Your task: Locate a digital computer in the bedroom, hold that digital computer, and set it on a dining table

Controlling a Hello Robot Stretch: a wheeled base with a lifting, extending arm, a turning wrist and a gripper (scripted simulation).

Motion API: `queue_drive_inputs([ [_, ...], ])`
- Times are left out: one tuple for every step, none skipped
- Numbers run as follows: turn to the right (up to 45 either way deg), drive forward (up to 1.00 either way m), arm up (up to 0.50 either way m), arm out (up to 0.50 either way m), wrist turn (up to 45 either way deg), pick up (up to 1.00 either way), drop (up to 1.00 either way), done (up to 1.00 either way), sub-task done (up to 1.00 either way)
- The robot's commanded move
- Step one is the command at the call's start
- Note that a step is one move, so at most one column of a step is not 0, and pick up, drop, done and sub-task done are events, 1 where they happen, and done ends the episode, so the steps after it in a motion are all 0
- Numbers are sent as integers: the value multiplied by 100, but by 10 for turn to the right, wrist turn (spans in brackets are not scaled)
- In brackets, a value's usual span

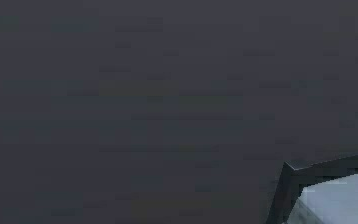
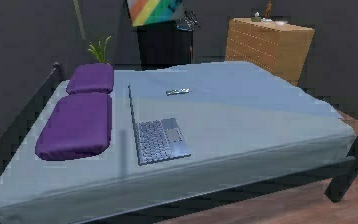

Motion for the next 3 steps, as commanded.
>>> queue_drive_inputs([
  [0, 0, 50, 0, 0, 0, 0, 0, 0],
  [0, 0, 30, 0, 0, 0, 0, 0, 0],
  [0, 0, 0, 48, 0, 0, 0, 0, 0],
])
